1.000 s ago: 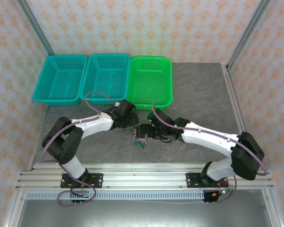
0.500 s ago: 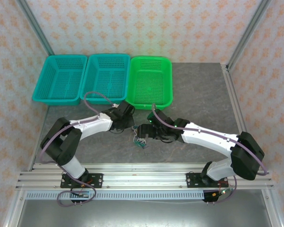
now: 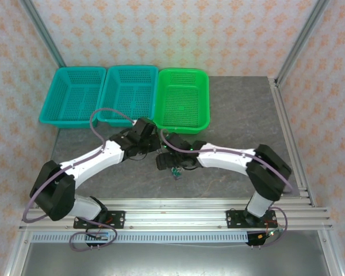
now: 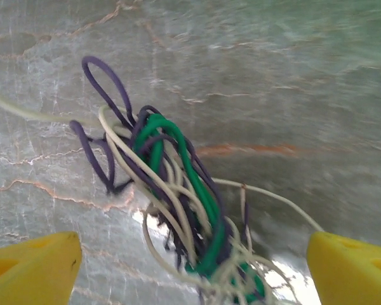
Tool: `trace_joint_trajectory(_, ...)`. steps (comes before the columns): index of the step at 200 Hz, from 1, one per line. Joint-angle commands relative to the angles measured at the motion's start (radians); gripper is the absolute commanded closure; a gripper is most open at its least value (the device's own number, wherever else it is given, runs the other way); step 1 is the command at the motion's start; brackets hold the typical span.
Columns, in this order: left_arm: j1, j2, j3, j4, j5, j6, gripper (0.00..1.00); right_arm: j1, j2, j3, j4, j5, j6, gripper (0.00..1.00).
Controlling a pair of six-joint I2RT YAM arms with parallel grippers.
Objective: Untangle the cables
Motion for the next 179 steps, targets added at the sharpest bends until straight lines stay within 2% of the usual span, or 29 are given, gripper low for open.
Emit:
trace_joint_trajectory(1,-0.005,-0.059,0.028,-0.05,0.021,-0.003,1.0,0.007,0.071,0.007,0.052,0.016,-0.021,0.21)
trace_joint_trajectory(26,-0.001,-0.133,0.026,-0.074,-0.007,-0.024,1.0,0.007,0.089,-0.03,0.055,0.093,0.018,0.53)
trace_joint_trajectory(45,0.028,-0.201,0.032,-0.169,-0.1,-0.058,1.0,-0.01,0.055,-0.079,0.059,0.112,0.056,0.71)
trace_joint_trajectory(56,0.07,-0.245,0.02,-0.211,-0.122,-0.08,1.0,-0.036,0.028,-0.128,0.086,0.085,0.092,0.77)
trace_joint_trajectory(87,0.216,-0.376,-0.07,-0.235,-0.097,-0.096,1.0,-0.143,-0.057,-0.302,0.205,-0.041,0.208,0.74)
trace_joint_trajectory(107,0.253,-0.413,-0.108,-0.233,-0.066,-0.053,1.0,-0.165,-0.122,-0.373,0.248,-0.08,0.201,0.76)
trace_joint_trajectory(115,0.253,-0.412,-0.126,-0.185,-0.004,-0.011,1.0,-0.166,-0.152,-0.385,0.265,-0.107,0.173,0.78)
trace_joint_trajectory(138,0.233,-0.393,-0.207,0.101,0.305,0.022,1.0,-0.166,-0.227,-0.396,0.285,-0.182,0.081,0.77)
trace_joint_trajectory(148,0.188,-0.373,-0.199,0.172,0.36,0.024,0.84,-0.165,-0.258,-0.396,0.277,-0.186,0.038,0.77)
trace_joint_trajectory(158,0.122,-0.347,-0.154,0.153,0.336,0.065,0.66,-0.167,-0.285,-0.396,0.275,-0.193,0.001,0.78)
trace_joint_trajectory(167,0.059,-0.315,-0.104,0.118,0.3,0.112,0.6,-0.165,-0.304,-0.396,0.28,-0.202,-0.019,0.78)
trace_joint_trajectory(179,0.002,-0.266,-0.064,0.13,0.307,0.148,0.58,-0.165,-0.321,-0.397,0.292,-0.23,-0.034,0.79)
